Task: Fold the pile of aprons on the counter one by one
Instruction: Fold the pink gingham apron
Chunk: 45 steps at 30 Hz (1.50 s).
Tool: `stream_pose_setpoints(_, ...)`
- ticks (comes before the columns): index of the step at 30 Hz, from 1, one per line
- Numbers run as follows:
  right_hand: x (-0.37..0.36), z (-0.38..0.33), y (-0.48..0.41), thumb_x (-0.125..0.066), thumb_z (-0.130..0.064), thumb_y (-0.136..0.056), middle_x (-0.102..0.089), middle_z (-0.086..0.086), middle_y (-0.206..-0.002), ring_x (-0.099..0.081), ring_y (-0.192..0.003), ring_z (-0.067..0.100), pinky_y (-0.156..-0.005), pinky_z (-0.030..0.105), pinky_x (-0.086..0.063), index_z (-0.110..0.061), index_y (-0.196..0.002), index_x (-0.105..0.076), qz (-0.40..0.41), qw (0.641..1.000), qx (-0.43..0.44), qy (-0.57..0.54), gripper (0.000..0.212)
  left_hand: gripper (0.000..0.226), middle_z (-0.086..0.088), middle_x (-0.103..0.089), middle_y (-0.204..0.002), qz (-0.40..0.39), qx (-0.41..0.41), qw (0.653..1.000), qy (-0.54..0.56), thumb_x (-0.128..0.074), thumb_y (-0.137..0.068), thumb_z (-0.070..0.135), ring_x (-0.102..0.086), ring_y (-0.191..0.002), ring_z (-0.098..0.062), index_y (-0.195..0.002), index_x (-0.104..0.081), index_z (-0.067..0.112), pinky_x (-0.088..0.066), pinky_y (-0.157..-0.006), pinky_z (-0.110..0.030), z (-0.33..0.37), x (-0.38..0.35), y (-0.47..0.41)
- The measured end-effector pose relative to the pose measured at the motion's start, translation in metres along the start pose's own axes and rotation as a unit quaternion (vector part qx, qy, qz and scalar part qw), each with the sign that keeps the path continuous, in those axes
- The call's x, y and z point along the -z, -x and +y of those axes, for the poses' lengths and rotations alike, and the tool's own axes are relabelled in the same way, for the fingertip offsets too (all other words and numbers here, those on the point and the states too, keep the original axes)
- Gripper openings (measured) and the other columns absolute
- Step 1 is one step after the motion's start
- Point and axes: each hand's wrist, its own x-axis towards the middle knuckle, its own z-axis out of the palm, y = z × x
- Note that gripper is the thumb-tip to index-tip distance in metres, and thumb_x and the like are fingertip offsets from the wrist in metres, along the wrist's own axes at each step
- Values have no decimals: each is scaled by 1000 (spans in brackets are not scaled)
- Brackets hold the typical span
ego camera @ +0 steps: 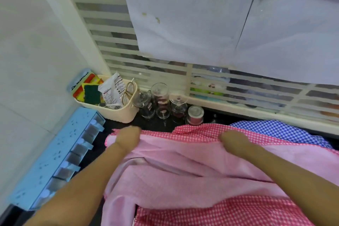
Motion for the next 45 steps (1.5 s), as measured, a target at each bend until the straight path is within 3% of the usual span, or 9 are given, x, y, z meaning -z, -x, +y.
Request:
stream_pose_setpoints(7, 67, 28, 30, -41, -3, -75, -59, 9, -63, -50, -45, 20, -43, 19, -31, -3, -66, -59, 587, 799, 94, -87, 20, 13, -8, -50, -70, 492, 136, 822, 253, -58, -86, -1, -44, -63, -22, -73, -55, 2, -23, -52, -26, -15, 62, 41)
stream_pose_setpoints(12, -52, 27, 26, -70, 1, -53, -58, 2, -66, -54, -46, 18, -38, 25, -41, -12, -66, -62, 410, 904, 122, -20, 21, 17, -15, -62, -94, 234, 174, 947, 136, -59, -78, -4, -56, -91, -34, -90, -66, 6, -36, -79, -44, -18, -34, 70)
stream_pose_setpoints(17, -118, 23, 19, -85, 4, -44, -69, 8, -72, -67, -58, 25, -53, 36, -57, -10, -69, -72, 205, 976, 41, -69, 32, 36, -12, -53, -121, 10, 319, 940, 123, -52, -87, 9, -50, -115, -30, -121, -61, 18, -40, -94, -40, -34, -90, 113)
stream_pose_setpoints(22, -81, -21, 41, -55, -4, -65, -67, 5, -90, -65, -77, 21, -70, 32, -56, -11, -90, -70, 293, 935, 149, -136, 30, 24, -19, -63, -108, 135, 310, 880, 334, -54, -87, 8, -61, -91, -34, -108, -66, 4, -47, -74, -36, -43, -107, 140)
stream_pose_setpoints(27, -78, -65, 83, -50, -35, -91, -66, -10, -94, -54, -80, 3, -76, 25, -44, -25, -93, -63, -14, 931, 296, -215, 16, 22, 3, -50, -97, 362, 126, 864, 327, -53, -92, 30, -45, -86, -12, -100, -57, 10, -38, -78, -28, 45, -69, 188)
stream_pose_setpoints(30, -102, -75, 90, -55, -58, -81, -22, -10, -154, -22, -140, 10, -117, 35, -19, -22, -149, -26, -82, 951, 247, -166, 83, 31, 13, -53, -84, 300, 56, 892, 334, -47, -88, 47, -51, -77, -11, -92, -60, 18, -45, -73, -34, 81, -83, 205)
stream_pose_setpoints(33, -126, -78, 100, -61, -65, -74, 22, 4, -155, 16, -144, 25, -120, 45, 1, -17, -150, 16, -80, 979, 176, -63, 118, 82, -2, -42, -146, 163, 147, 938, 269, -37, -78, 76, -38, -135, -31, -140, -44, 23, -24, -112, -52, 79, -121, 211)
stream_pose_setpoints(37, -132, -68, 105, -60, -58, -82, -31, 0, -151, -30, -138, 19, -114, 34, -20, -22, -149, -21, -11, 986, 133, -98, 85, 99, -13, 5, -160, 53, 298, 896, 326, -55, -81, 68, 4, -146, -38, -154, -7, 22, -1, -113, -61, 67, -134, 209)
stream_pose_setpoints(45, -88, -64, 130, -61, -20, -87, -63, -5, -85, -59, -84, 14, -74, 23, -43, -20, -79, -57, -56, 915, 203, -344, 9, 44, 8, -58, -114, 245, 4, 877, 413, -64, -82, 47, -51, -103, -3, -116, -56, 22, -42, -92, -21, 146, -119, 234)
